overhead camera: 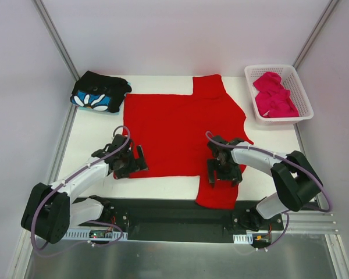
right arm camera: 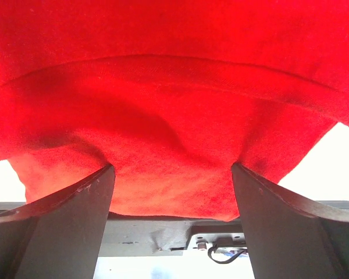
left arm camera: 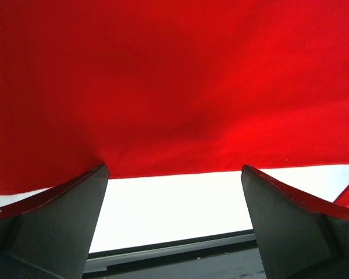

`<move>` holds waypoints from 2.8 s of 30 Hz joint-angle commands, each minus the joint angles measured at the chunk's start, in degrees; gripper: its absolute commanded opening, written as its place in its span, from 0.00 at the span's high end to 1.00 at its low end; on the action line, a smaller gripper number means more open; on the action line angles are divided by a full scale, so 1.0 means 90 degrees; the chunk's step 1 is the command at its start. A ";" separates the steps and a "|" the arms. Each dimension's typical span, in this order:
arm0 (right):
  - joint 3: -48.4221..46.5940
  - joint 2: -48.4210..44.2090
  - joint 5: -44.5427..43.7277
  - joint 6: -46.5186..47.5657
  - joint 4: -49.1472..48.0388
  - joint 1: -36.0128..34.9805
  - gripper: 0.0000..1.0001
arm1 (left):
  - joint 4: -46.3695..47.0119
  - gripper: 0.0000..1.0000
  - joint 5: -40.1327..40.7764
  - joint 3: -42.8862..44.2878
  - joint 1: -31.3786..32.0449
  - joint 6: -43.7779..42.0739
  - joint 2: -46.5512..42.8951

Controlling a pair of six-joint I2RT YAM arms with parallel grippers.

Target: Fold and stack the t-shirts

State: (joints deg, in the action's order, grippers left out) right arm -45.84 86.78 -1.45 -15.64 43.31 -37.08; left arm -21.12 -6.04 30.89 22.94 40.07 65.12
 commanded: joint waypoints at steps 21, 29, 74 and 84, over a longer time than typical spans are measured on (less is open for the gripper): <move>-0.4611 -0.2033 -0.2026 0.0566 0.2542 -0.0060 0.06 | -0.1315 0.01 0.0388 0.4102 0.0068 -0.1590 -0.1220; -0.4517 -0.3265 -0.1976 0.0624 0.1741 0.0028 0.04 | -0.1159 0.01 0.0465 0.4156 0.0068 -0.1367 -0.1932; 0.0464 -0.5132 -0.0005 -0.1651 0.2239 -0.0626 0.13 | -0.1325 0.19 -0.0930 0.1128 0.0078 -0.0644 -0.1826; 0.1382 -0.4750 -0.0179 -0.1749 0.1458 -0.0812 0.17 | -0.1315 0.18 -0.0862 0.1099 0.0078 -0.0683 -0.1904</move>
State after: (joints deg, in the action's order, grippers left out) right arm -35.22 43.44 -2.07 -29.93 59.11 -44.05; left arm -33.30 -14.50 40.64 22.96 35.11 48.84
